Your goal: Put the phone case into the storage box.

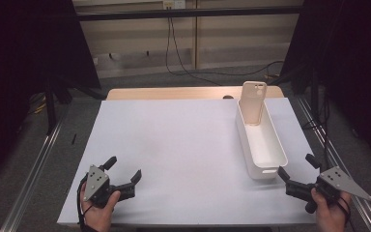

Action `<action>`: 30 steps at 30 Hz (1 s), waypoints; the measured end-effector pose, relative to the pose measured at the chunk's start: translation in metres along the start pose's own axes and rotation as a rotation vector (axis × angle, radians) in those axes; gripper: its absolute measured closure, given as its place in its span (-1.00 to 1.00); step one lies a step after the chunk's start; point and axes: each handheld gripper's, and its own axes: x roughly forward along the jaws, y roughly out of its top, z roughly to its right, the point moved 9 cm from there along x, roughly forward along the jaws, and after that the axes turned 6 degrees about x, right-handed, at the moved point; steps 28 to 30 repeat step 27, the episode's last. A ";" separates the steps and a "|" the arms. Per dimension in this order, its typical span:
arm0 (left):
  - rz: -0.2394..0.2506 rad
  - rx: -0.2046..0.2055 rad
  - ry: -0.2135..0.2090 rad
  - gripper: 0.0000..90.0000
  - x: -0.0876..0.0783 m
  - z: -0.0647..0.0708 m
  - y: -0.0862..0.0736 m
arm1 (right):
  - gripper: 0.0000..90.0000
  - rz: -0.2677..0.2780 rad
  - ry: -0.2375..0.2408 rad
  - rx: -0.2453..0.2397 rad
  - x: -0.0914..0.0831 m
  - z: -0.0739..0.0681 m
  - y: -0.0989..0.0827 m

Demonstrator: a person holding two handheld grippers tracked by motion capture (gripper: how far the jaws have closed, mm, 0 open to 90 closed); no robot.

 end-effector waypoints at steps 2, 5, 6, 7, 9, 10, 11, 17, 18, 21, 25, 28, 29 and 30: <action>0.004 0.000 0.001 -0.90 -0.001 0.000 0.000 | -1.00 0.002 -0.002 -0.005 -0.002 0.000 -0.001; 0.002 -0.003 0.003 -0.90 -0.002 0.000 0.000 | -1.00 0.006 -0.004 -0.006 -0.004 0.001 -0.002; 0.002 -0.003 0.001 -0.90 -0.002 0.000 0.000 | -1.00 0.005 -0.005 -0.005 -0.005 0.002 -0.003; 0.002 0.005 0.003 -0.90 -0.002 0.000 0.000 | -1.00 0.003 -0.006 -0.008 -0.006 0.003 -0.005; 0.003 0.004 0.002 -0.90 -0.002 0.000 0.000 | -1.00 0.003 -0.007 -0.017 -0.007 0.003 -0.008; 0.002 0.005 0.003 -0.90 -0.002 0.000 0.000 | -1.00 0.003 -0.011 -0.019 -0.008 0.004 -0.009; 0.001 0.005 0.002 -0.90 -0.002 0.001 0.000 | -1.00 0.003 -0.014 -0.017 -0.008 0.005 -0.010; 0.001 0.003 0.003 -0.90 -0.003 0.001 0.000 | -1.00 -0.004 -0.013 -0.009 -0.008 0.005 -0.015; 0.000 -0.002 0.004 -0.90 -0.003 0.001 0.000 | -1.00 -0.005 -0.013 -0.006 -0.007 0.005 -0.016; -0.003 0.003 0.004 -0.90 -0.003 0.001 -0.001 | -1.00 -0.011 -0.011 0.002 -0.006 0.005 -0.017; -0.005 0.004 0.003 -0.90 -0.003 0.000 -0.001 | -1.00 -0.012 -0.002 0.000 -0.006 0.004 -0.017; -0.004 0.001 0.001 -0.90 -0.002 0.001 -0.001 | -1.00 -0.011 -0.001 0.000 -0.006 0.003 -0.017; -0.004 0.001 0.001 -0.90 -0.002 0.001 -0.001 | -1.00 -0.011 -0.001 0.000 -0.006 0.003 -0.017; -0.004 0.001 0.001 -0.90 -0.002 0.001 -0.001 | -1.00 -0.011 -0.001 0.000 -0.006 0.003 -0.017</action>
